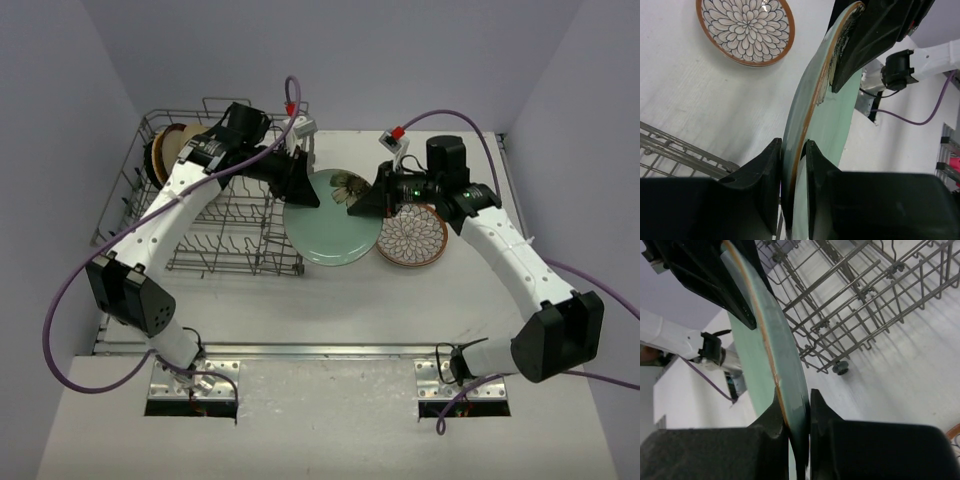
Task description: Unload the plates from the dish rack
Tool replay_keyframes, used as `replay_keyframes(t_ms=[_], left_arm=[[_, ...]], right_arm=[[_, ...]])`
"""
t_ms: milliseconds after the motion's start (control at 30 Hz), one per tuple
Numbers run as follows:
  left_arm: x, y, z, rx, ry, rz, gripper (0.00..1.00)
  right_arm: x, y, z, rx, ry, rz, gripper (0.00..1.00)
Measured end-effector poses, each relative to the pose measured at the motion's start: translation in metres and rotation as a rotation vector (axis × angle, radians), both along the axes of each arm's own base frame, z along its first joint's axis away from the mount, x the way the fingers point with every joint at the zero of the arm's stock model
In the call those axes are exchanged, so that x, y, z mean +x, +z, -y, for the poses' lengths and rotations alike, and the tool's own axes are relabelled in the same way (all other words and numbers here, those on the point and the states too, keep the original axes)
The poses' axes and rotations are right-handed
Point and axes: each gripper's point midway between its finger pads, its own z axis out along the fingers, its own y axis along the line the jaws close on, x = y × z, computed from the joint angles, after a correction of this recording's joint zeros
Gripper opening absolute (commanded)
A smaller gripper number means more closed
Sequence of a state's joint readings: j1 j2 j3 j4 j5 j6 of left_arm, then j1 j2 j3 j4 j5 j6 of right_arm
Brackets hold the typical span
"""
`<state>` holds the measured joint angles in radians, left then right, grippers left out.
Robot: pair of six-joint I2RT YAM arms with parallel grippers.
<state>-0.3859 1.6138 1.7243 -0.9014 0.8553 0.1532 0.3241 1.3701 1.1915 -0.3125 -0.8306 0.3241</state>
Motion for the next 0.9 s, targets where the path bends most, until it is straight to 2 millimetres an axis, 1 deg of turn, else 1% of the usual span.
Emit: replay_keyframes(t_ms=[67, 100, 133, 167, 200, 267, 333, 400, 467, 533, 600, 633, 833, 900], left_arm=[[0.001, -0.002, -0.001, -0.007, -0.005, -0.022, 0.52], [0.002, -0.003, 0.0, -0.006, -0.002, -0.024, 0.68], [0.005, -0.003, 0.0, -0.005, 0.007, -0.017, 0.8], [0.01, -0.001, 0.0, -0.004, 0.018, -0.005, 0.96], [0.014, 0.002, 0.0, -0.008, 0.028, 0.002, 0.99], [0.023, 0.011, -0.005, -0.021, 0.06, 0.025, 1.0], [0.039, 0.026, -0.019, -0.04, 0.115, 0.055, 1.0], [0.059, 0.042, -0.042, -0.058, 0.199, 0.095, 1.0], [0.081, 0.057, -0.069, -0.056, 0.298, 0.149, 1.0], [0.097, 0.067, -0.092, -0.042, 0.385, 0.197, 1.0], [0.102, 0.074, -0.103, -0.028, 0.435, 0.231, 1.0], [0.103, 0.076, -0.105, -0.024, 0.448, 0.243, 1.0], [0.098, 0.085, -0.106, -0.015, 0.476, 0.27, 1.0], [0.098, 0.084, -0.109, -0.008, 0.499, 0.271, 1.0]], right_arm=[[0.0, 0.0, 0.001, 0.0, 0.009, 0.012, 0.0], [0.0, 0.0, 0.003, 0.007, 0.009, -0.001, 0.0], [0.001, 0.0, 0.007, 0.017, 0.002, -0.024, 0.0], [0.003, -0.001, 0.012, 0.027, -0.016, -0.057, 0.0], [0.007, -0.003, 0.018, 0.033, -0.039, -0.087, 0.0], [0.022, -0.011, 0.042, 0.049, -0.12, -0.155, 0.0], [0.042, -0.023, 0.076, 0.06, -0.235, -0.214, 0.0], [0.057, -0.036, 0.115, 0.06, -0.357, -0.265, 0.0], [0.068, -0.052, 0.151, 0.046, -0.47, -0.315, 0.0], [0.075, -0.072, 0.18, 0.009, -0.559, -0.359, 0.0], [0.076, -0.095, 0.194, -0.039, -0.602, -0.414, 0.0], [0.075, -0.105, 0.197, -0.061, -0.61, -0.446, 0.0], [0.068, -0.164, 0.201, -0.157, -0.592, -0.638, 0.0], [0.065, -0.176, 0.202, -0.182, -0.587, -0.68, 0.0]])
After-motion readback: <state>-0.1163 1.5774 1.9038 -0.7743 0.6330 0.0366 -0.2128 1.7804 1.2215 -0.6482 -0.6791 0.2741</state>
